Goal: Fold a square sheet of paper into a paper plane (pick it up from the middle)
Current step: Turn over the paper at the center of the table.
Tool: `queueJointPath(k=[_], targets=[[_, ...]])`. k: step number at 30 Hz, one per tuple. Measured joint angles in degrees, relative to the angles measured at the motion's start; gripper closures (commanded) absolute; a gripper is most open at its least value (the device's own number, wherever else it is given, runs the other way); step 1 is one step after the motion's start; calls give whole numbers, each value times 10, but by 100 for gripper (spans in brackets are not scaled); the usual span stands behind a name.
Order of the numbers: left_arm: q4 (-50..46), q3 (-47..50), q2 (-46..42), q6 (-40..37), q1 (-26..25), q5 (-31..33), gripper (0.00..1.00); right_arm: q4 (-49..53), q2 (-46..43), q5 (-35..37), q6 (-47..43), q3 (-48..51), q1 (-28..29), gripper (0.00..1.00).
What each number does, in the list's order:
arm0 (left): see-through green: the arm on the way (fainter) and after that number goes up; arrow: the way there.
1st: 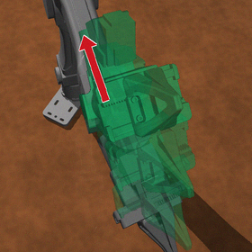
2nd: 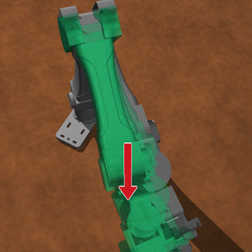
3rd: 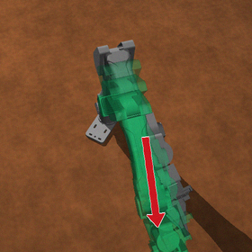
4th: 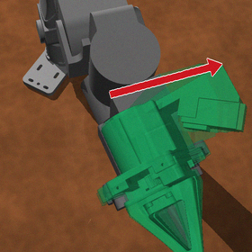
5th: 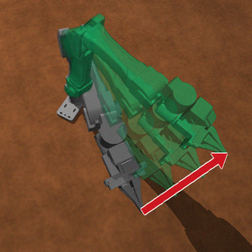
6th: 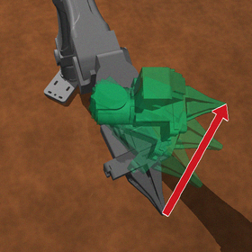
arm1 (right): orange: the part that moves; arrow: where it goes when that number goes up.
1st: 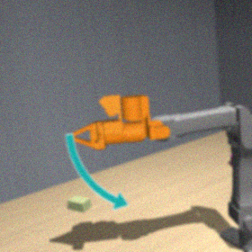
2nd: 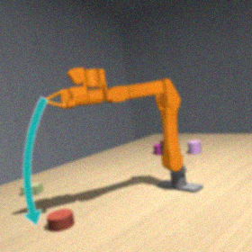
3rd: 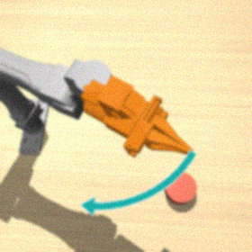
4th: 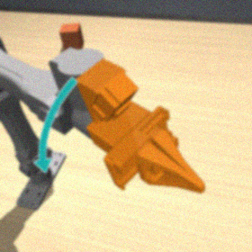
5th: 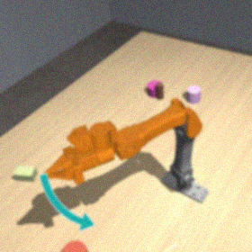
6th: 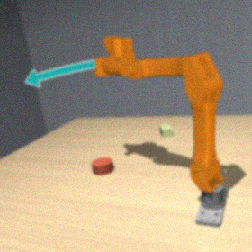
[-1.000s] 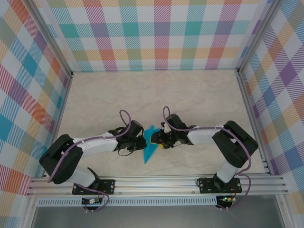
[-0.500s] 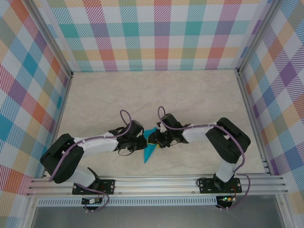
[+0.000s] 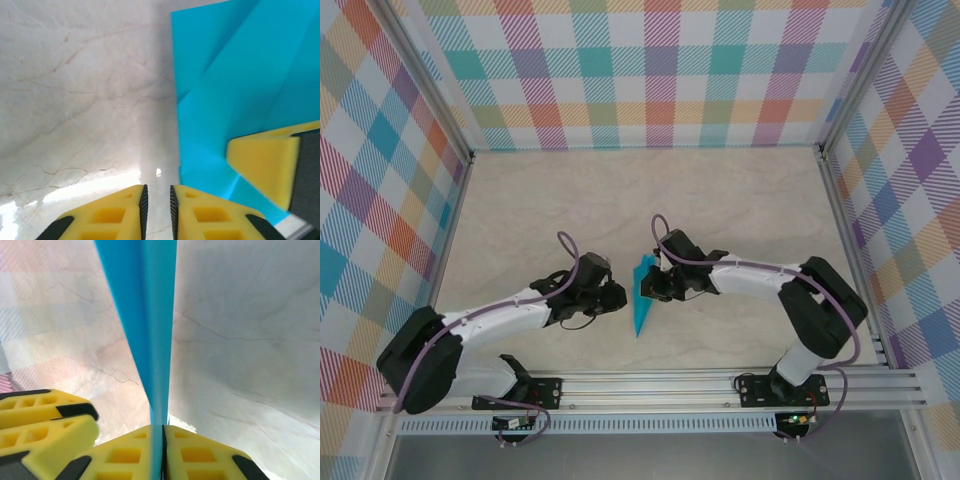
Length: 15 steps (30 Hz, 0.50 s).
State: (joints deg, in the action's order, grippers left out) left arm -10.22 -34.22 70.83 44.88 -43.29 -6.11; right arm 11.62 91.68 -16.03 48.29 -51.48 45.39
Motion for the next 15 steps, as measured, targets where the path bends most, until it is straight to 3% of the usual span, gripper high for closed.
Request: queueJointPath(k=[4,8,12,15], targets=[[-16,16,-71,7,0,28,70,145,-59,106,-45,-60,1,85],[-42,32,-124,10,1,58,66,322,-63,254,-68,-141,4,85],[-62,51,-158,17,4,82,65,493,10,383,-56,-229,8,88],[-76,59,-174,23,4,95,64,569,104,431,-48,-278,21,87]])
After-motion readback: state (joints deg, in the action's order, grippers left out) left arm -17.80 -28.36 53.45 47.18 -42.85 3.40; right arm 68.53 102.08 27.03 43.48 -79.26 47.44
